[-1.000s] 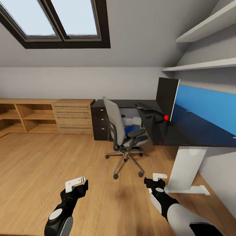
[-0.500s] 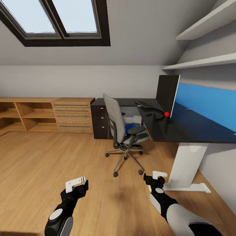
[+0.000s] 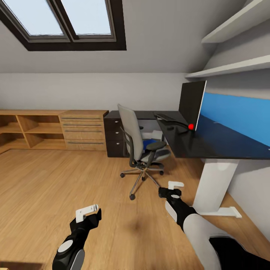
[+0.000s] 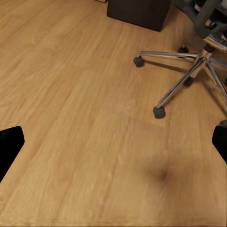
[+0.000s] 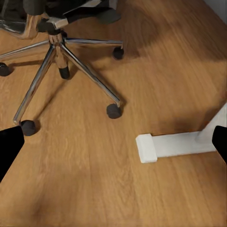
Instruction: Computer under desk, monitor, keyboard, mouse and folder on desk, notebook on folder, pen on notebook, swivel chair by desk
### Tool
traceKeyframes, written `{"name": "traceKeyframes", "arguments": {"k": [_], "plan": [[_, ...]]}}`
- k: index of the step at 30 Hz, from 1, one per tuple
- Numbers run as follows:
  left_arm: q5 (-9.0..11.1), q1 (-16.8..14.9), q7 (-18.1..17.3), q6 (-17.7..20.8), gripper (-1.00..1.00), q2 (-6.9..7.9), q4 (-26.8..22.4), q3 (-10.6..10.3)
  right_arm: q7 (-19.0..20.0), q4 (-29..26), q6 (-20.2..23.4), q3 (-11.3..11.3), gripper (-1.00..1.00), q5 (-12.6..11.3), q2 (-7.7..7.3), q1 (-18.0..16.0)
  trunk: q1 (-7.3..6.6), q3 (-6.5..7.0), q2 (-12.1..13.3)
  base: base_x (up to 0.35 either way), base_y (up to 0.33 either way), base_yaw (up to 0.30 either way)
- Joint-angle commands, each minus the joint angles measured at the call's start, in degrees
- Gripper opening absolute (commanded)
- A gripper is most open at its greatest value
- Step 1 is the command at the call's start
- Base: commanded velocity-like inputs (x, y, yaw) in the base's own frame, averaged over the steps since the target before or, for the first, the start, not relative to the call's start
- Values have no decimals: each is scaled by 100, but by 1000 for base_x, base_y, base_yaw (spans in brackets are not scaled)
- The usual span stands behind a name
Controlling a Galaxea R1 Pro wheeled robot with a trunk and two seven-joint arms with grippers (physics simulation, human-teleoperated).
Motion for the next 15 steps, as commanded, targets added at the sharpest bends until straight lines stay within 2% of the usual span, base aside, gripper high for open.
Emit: {"name": "traceKeyframes", "arguments": {"k": [1, 6, 15], "plan": [[56, -4, 54, 13, 100, -3, 128, -15, 2, 10, -4, -41, 100, -70, 23, -132, 22, -25, -44, 0, 0, 0], [56, -4, 55, 6, 100, -4, 137, -24, 7, 138, -494, -44, 100, -75, 28, -159, 131, -114, -245, 0, 0, 0], [56, -4, 40, 6, 100, -4, 132, -20, -29, 120, -576, -41, 100, -60, 24, -157, 329, -276, -606, 0, 0, 0]]}}
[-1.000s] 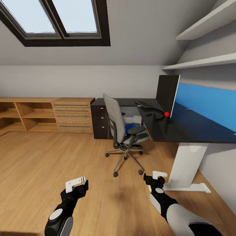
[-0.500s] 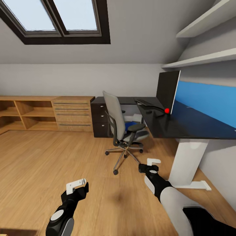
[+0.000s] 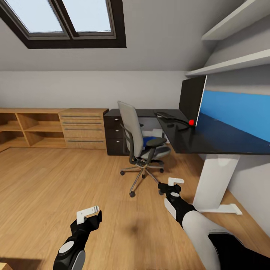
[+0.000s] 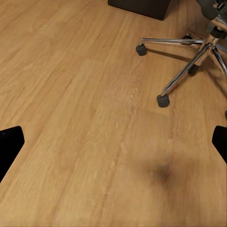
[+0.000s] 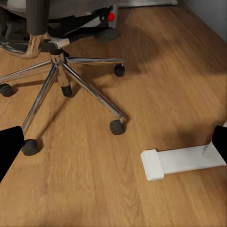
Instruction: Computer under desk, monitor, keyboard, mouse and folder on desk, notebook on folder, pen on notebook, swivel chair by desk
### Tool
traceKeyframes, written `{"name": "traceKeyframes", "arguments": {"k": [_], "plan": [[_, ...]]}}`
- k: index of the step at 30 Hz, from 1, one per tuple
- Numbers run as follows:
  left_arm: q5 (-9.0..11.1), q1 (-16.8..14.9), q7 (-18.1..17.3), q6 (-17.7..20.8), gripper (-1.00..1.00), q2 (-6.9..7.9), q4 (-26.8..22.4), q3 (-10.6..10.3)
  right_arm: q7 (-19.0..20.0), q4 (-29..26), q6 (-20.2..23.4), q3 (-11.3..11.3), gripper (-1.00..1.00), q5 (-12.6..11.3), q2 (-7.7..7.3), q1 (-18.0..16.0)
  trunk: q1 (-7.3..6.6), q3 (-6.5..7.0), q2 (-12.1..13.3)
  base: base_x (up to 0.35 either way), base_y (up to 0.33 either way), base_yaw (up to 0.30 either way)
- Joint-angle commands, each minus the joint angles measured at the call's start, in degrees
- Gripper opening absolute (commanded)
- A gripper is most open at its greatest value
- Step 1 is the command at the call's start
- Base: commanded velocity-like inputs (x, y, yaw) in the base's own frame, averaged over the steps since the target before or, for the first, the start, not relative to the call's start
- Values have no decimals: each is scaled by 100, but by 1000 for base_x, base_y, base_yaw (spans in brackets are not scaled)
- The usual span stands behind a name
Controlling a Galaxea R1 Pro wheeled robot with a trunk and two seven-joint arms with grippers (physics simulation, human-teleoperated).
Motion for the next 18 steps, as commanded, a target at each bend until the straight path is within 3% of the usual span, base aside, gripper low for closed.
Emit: {"name": "traceKeyframes", "arguments": {"k": [1, 11, 12, 13, 18], "plan": [[60, -4, 47, 16, 100, 5, -9, -1, -1, 6, -28, -23, 100, 1, 4, -5, 21, -24, -44, 0, 0, 0], [60, -4, 135, 32, 100, -5, -161, -36, 45, 3, -21, 14, 100, 12, 15, 4, 241, -204, -445, 0, 0, 0], [61, -4, 217, 32, 100, -9, -161, -98, 46, -1, -21, 15, 100, 14, 14, 4, 263, -222, -485, 0, 0, 0], [67, -4, 642, 32, 100, -8, -161, -312, 45, -6, -21, 9, 100, 21, 7, 2, 285, -240, -525, 0, 0, 0], [70, -4, 984, 32, 100, -7, -174, -410, 35, -14, -21, 7, 100, 26, -4, -3, 395, -329, -726, 0, 0, 0]]}}
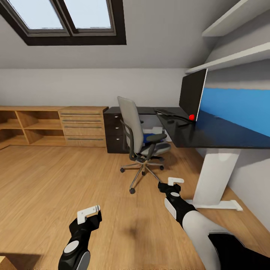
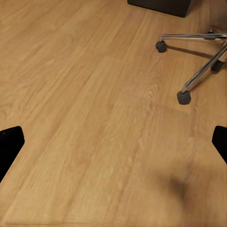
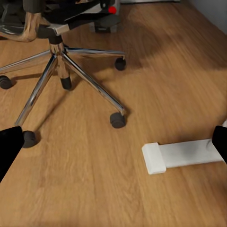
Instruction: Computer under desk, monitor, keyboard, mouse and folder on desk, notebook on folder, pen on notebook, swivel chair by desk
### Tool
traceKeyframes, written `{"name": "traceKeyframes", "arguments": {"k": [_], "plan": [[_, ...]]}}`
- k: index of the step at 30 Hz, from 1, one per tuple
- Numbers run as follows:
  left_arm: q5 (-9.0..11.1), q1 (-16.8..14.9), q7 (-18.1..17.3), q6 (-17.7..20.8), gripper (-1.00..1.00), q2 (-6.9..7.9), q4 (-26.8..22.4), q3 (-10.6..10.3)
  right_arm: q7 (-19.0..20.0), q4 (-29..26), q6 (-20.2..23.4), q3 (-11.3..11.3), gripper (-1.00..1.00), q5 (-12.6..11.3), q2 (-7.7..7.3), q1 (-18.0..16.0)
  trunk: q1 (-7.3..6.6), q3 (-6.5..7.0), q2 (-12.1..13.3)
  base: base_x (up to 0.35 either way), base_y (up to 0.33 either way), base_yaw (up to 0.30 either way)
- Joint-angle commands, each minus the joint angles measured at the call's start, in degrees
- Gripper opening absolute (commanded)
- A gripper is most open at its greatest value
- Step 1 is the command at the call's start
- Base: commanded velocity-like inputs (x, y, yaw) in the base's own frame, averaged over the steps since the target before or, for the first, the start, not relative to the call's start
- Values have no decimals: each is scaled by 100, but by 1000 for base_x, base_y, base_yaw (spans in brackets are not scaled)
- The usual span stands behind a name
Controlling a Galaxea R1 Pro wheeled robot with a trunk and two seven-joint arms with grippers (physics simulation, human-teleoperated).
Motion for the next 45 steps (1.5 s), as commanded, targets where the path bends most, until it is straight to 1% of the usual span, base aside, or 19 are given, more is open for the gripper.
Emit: {"name": "traceKeyframes", "arguments": {"k": [1, 2, 7, 13, 17, 20, 21, 23, 26, 30, 36, 45], "plan": [[47, -4, 96, 18, 100, 2, -10, -40, -9, 5, -26, -22, 100, 4, -2, -6, 21, -24, -44, 0, 0, 0], [46, -4, 106, 19, 100, 2, -10, -47, -9, 5, -26, -22, 100, 4, -3, -6, 43, -42, -84, 0, 0, 0], [61, -4, 143, 47, 100, 9, -4, -31, -10, 4, -26, -22, 100, 4, -7, -6, 56, -153, -91, 0, 0, 0], [51, -4, 140, 17, 100, 25, 4, -79, 4, 11, -32, -22, 100, 8, -7, -2, 56, -153, -91, 14, 0, 0], [52, -4, 131, 13, 100, 28, 26, -80, 0, 17, -102, -22, 100, 19, -13, -3, 56, -153, -91, 232, 0, 0], [48, -4, 130, 11, 100, 28, 34, -81, -1, 45, -419, -22, 100, 21, -15, -1, 56, -153, -91, 293, 0, 0], [47, -4, 129, 13, 100, 28, 38, -78, -4, 55, -688, -22, 100, 22, -18, 1, 56, -153, -91, 224, 0, 0], [46, -4, 129, 14, 100, 28, 39, -77, -7, 60, -824, -22, 100, 22, -22, 4, 56, -153, -91, 216, 0, 0], [47, -4, 129, 8, 100, 28, 40, -76, -9, 74, -1156, -22, 100, 24, -30, 9, 56, -153, -91, 256, 0, 0], [46, -4, 127, 7, 100, 28, 41, -76, -10, 80, -1383, -22, 100, 23, -40, 12, 56, -153, -91, 296, 0, 0], [46, -4, 129, 5, 100, 33, 41, -76, -10, 83, -1533, -22, 100, 14, -152, 19, 56, -153, -91, 274, 0, 0], [37, -4, 142, -3, 100, 61, 34, -26, -19, 83, -1581, -32, 100, 12, -165, 20, 56, -153, -91, 181, 0, 0]]}}
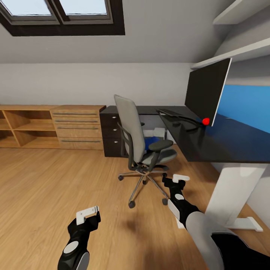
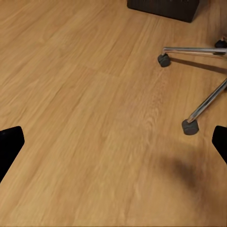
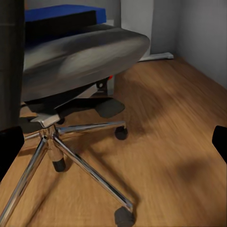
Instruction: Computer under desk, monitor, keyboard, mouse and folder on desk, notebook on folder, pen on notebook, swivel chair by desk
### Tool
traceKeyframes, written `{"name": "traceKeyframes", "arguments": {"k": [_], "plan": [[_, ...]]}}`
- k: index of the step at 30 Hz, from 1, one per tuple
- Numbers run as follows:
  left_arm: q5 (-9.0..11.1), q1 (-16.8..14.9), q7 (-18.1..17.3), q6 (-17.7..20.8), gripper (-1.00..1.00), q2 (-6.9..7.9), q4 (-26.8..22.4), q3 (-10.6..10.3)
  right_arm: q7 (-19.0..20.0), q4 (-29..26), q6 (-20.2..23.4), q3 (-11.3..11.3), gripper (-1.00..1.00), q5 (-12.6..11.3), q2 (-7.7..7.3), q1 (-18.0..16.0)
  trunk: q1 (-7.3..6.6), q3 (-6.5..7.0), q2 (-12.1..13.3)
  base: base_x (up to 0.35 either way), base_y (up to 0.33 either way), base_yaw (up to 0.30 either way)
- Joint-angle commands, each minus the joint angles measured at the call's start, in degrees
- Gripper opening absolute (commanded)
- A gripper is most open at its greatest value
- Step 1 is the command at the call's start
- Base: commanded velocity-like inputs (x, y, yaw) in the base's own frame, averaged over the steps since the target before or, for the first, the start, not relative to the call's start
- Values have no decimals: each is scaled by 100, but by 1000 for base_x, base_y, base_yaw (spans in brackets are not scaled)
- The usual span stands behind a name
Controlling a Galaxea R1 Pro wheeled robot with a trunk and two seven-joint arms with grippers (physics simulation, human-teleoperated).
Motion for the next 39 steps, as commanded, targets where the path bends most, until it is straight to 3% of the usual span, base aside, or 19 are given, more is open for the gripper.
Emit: {"name": "traceKeyframes", "arguments": {"k": [1, 39], "plan": [[46, -4, 43, 15, 100, 7, -8, -7, -3, 6, -24, -22, 100, 5, 3, -4, 0, -6, -2, 47, 0, 0], [54, -4, 47, 6, 100, 65, 8, -8, -29, 2, -24, -22, 100, 5, -94, -8, 0, -6, -2, 165, -8, 0]]}}
